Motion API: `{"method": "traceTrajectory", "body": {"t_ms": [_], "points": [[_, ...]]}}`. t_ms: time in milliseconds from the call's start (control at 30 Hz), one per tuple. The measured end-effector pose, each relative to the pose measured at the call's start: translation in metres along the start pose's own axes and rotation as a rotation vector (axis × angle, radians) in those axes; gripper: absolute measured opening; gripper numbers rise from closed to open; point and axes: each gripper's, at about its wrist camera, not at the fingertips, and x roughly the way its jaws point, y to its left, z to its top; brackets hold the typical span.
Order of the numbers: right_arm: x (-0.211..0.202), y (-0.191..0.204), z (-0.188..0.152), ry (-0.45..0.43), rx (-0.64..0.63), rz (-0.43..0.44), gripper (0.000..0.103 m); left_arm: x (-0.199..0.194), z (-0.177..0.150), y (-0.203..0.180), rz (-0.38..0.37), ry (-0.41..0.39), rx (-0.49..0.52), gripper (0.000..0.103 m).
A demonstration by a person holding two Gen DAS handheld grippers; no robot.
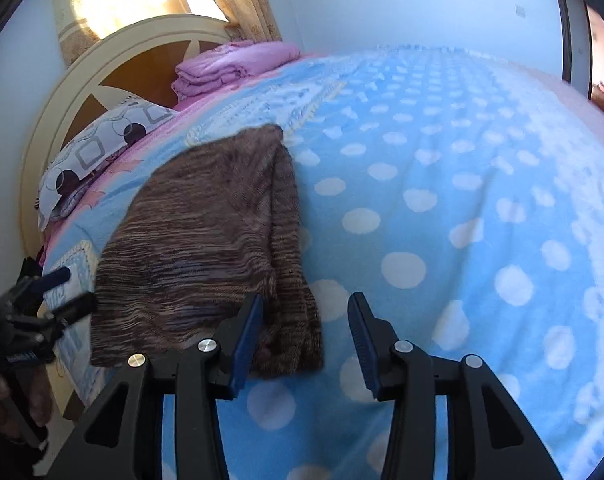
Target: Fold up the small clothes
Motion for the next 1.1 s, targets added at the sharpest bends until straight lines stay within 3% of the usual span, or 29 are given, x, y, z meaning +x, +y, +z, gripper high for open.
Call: {"method": "traceTrajectory", "body": {"t_ms": [167,300,1100], "points": [[-0.069,0.035,0.008,-0.185,-0.115,-0.021,0.059,-0.052,0.022,-0.006,-0.017,-0.129,-0.022,0.103],[-0.099,0.055,0.013,-0.260,-0.163,-0.020,0.060,-0.068,0.027,-0.014,-0.037,-0.171,0.000,0.103],[-0.108,0.063,0.011,-0.269,-0.153,-0.008,0.060,-0.071,0.024,-0.014,-0.042,-0.171,-0.001,0.103]]}}
